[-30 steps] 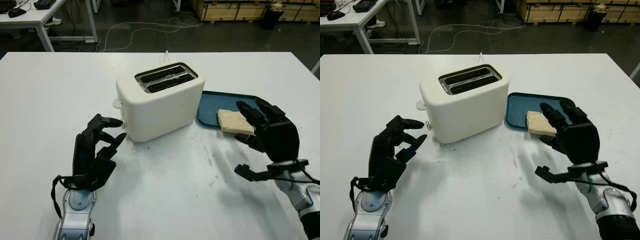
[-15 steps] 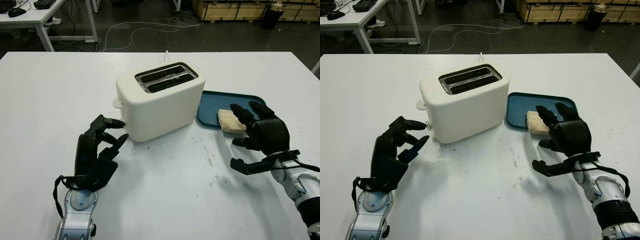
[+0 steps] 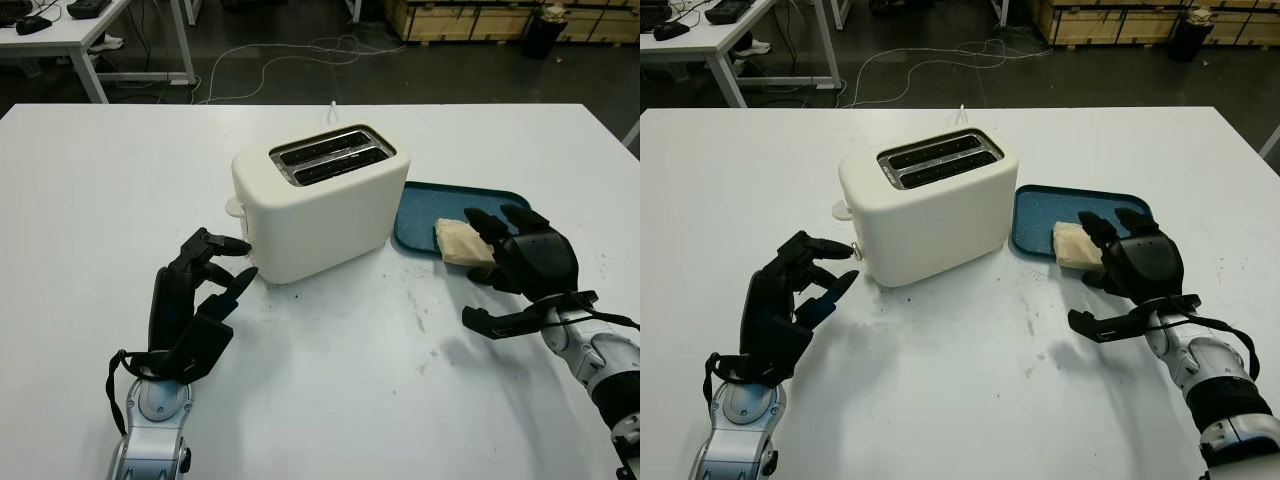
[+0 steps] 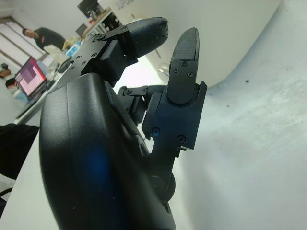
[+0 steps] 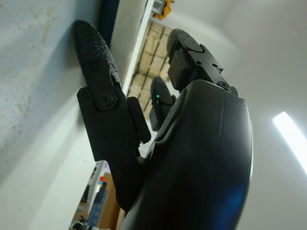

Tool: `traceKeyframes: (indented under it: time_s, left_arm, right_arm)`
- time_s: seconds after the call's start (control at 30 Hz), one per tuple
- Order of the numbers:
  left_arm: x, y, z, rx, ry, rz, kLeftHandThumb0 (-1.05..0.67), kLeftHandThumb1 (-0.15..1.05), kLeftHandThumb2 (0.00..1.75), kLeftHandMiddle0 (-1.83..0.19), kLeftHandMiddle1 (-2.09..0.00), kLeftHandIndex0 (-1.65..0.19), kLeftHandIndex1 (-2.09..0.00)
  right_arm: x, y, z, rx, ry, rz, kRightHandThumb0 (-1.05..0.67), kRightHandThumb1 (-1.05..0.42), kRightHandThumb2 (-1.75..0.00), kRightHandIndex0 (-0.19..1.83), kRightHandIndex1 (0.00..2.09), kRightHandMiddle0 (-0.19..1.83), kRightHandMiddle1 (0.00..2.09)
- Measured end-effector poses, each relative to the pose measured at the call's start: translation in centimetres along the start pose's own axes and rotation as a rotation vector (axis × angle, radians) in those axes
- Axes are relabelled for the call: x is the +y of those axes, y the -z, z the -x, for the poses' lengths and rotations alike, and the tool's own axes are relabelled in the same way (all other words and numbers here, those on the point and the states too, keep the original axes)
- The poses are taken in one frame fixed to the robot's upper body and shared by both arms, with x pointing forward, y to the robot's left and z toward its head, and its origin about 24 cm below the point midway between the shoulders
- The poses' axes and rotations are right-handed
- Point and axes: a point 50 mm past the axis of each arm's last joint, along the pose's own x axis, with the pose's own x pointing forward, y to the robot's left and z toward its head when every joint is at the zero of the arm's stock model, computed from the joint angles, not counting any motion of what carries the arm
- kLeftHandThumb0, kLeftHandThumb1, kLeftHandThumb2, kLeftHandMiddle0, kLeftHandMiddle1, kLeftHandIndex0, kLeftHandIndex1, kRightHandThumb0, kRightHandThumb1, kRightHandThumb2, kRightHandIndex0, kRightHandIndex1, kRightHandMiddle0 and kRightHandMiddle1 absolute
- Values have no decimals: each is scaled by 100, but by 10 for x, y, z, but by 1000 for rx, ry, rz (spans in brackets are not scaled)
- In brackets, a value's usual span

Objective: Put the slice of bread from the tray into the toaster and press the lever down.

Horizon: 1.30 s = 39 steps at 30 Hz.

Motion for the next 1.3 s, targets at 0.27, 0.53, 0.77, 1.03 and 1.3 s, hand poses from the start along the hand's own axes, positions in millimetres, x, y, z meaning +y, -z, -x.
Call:
traceKeyframes:
  time_s: [0.27,0.53,0.77,1.03,1.3]
  left_arm:
    - [0,-1,0,-12,7,12,-36,92,22,-46,-168,-44,-121]
    - [0,-1,0,-11,8,12,-35,92,21,-46,-167,-44,-120]
    - [0,-1,0,-11,1,13,-35,92,21,-45,-168,-44,-121]
    - [0,-1,0,-11,1,13,-34,92,22,-44,-167,-43,-120]
    - [0,-1,0,-12,1,5,-34,92,22,-46,-166,-43,-121]
  right_arm:
    - [4,-1,-10,-24,-56,55,-58,-83,-1,51,7,48,3]
    - [10,-1,-4,-61,9,77,-52,-92,-7,80,172,51,169]
    - [12,-2,-5,-88,19,107,-58,-92,-25,84,175,50,175]
    - [10,-5,-5,-111,44,115,-56,-92,-29,83,175,49,175]
    - [7,-6,-4,-130,106,109,-58,-92,-40,82,175,47,175]
